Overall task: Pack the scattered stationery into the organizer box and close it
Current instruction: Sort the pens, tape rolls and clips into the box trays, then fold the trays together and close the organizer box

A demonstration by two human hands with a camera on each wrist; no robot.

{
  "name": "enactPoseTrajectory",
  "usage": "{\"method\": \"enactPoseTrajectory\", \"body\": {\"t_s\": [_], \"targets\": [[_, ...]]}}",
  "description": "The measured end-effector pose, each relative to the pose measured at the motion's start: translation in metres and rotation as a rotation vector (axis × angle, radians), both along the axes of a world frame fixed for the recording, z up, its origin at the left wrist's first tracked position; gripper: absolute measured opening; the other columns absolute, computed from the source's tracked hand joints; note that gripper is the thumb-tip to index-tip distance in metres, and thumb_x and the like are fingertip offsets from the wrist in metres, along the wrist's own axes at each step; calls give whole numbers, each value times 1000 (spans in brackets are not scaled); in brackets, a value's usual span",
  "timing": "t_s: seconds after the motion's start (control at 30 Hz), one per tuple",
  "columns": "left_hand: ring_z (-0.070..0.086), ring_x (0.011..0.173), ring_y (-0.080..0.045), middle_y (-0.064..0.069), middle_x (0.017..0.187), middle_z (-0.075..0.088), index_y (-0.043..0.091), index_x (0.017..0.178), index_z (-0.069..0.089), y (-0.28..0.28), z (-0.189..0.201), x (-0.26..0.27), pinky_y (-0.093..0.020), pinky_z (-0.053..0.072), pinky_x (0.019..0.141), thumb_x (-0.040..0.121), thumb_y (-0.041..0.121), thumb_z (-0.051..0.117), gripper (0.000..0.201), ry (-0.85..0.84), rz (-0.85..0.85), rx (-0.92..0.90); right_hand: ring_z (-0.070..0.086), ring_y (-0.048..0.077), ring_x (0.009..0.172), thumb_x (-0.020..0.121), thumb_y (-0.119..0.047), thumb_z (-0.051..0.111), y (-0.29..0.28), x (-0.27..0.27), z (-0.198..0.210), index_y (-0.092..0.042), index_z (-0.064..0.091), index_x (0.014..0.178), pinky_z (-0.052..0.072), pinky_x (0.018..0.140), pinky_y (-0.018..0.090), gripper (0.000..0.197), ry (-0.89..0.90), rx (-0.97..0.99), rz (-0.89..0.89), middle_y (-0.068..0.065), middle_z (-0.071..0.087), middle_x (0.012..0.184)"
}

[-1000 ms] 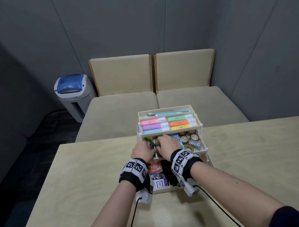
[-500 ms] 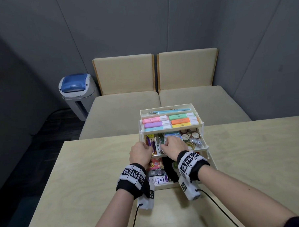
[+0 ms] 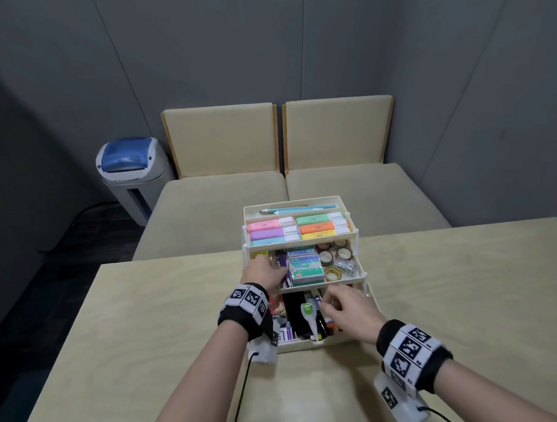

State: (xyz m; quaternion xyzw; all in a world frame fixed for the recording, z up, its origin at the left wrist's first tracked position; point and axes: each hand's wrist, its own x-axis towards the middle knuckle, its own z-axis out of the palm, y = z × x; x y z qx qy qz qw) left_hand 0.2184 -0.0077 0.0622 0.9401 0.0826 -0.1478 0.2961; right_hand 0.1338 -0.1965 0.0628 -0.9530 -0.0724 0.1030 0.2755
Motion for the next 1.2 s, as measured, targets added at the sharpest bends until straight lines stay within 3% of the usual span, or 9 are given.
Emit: {"method": "enactPoseTrajectory", "body": {"t_s": [0.2,0.3,0.43,0.57,0.67,0.77,0.9,1.1,1.2], "targets": [[54,62,-12,3,65,58,20,65,51,18,13,-14,-23,41,58,88,45,60,35,-41,38,-29,56,8,85,96,-30,51,-44,19,22,-20,59,92,42,69,17,13,-8,178,-54,-6,59,95],[58,67,-20,-3,69,64,16,70,62,47,26,-9,-27,37,59,93,43,53,36,-207,213,-66,54,16,95,98,-30,45,-79,61,32,-13,59,103,41,78,27,23,-110,260,-291,1,56,102],[56,89,-27,-17,104,64,6,100,59,63,19,17,-33,38,75,100,42,34,44,-300,296,-124,50,26,120,100,-44,34,-108,123,21,-12,51,127,44,99,46,45,129,455,-486,10,52,130],[30,141,-26,-9,153,32,20,145,35,56,5,39,-47,21,113,93,63,3,76,37,152,-364,41,20,133,96,-60,23,-101,148,-6,-12,41,141,36,104,45,69,441,640,-489,5,44,146],[33,139,-29,-6,150,38,29,145,37,60,-8,59,-57,21,113,77,81,-6,95,232,168,-547,45,20,130,92,-68,24,-90,165,-20,-14,51,134,30,111,47,74,592,719,-500,5,53,139],[42,132,-28,-8,142,49,19,140,45,70,-16,74,-56,27,112,63,92,2,115,284,258,-611,48,21,127,90,-70,22,-87,178,-21,-12,52,133,26,114,52,78,657,791,-521,5,57,134],[47,127,-25,-7,140,51,15,140,46,72,-13,80,-51,31,111,74,86,2,107,283,336,-676,39,25,134,87,-75,17,-88,184,-12,-14,39,143,21,114,56,86,681,808,-500,7,49,141],[47,129,-21,-1,142,50,16,144,39,78,-1,82,-49,28,113,64,95,13,116,274,352,-759,41,21,133,86,-77,13,-99,179,6,-21,30,149,27,112,54,86,635,810,-481,6,49,142],[42,134,-19,-2,145,45,15,147,32,77,13,72,-47,25,115,80,82,10,98,203,376,-810,34,22,138,88,-74,12,-103,167,18,-24,26,150,24,112,53,81,590,836,-490,7,38,151]]}}
